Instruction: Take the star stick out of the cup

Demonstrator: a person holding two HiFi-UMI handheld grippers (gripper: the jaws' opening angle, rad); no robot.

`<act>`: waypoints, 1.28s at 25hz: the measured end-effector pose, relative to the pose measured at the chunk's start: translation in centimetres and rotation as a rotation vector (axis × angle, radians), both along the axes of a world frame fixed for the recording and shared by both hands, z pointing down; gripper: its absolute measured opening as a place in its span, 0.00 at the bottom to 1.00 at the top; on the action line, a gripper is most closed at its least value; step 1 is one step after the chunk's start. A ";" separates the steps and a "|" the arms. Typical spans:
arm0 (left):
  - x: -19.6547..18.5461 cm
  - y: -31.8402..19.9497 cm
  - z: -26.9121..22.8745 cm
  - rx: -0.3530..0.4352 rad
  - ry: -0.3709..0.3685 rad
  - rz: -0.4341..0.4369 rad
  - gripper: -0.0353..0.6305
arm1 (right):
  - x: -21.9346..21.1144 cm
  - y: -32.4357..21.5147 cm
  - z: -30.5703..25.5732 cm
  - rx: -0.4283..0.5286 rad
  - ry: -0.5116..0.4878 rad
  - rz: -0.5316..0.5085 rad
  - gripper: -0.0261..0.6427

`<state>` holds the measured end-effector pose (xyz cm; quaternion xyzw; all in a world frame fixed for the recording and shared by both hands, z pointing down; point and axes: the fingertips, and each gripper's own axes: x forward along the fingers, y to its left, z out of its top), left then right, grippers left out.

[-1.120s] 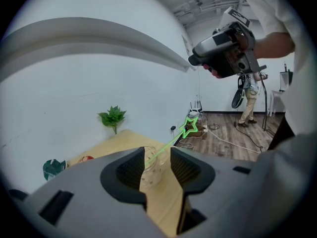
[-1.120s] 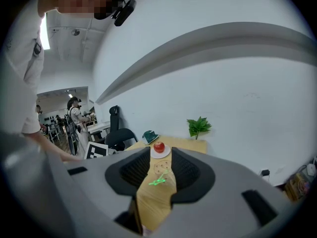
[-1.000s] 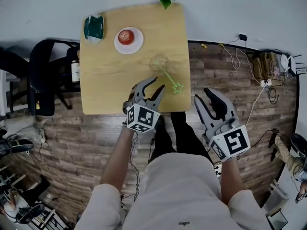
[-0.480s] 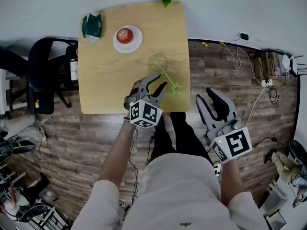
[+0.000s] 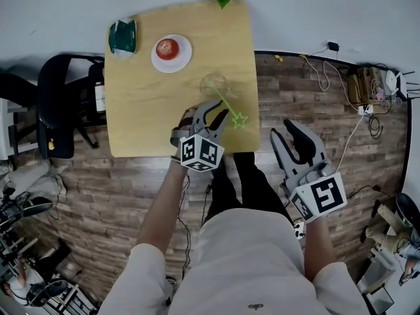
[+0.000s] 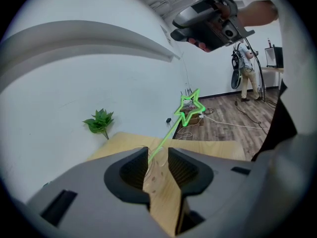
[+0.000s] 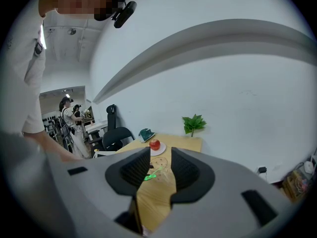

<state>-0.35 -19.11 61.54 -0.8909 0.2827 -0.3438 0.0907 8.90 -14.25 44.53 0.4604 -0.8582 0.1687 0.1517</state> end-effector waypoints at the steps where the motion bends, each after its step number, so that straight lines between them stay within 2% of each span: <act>1: 0.1 -0.1 0.0 0.002 -0.002 0.003 0.23 | 0.1 0.0 0.0 -0.001 0.000 0.001 0.22; 20: 0.7 -0.4 0.0 0.037 -0.015 0.013 0.10 | 0.5 0.1 0.3 -0.010 0.001 0.011 0.22; 32: 0.6 -0.5 -0.1 0.040 -0.022 0.022 0.10 | 0.5 0.3 0.0 -0.009 0.000 0.026 0.21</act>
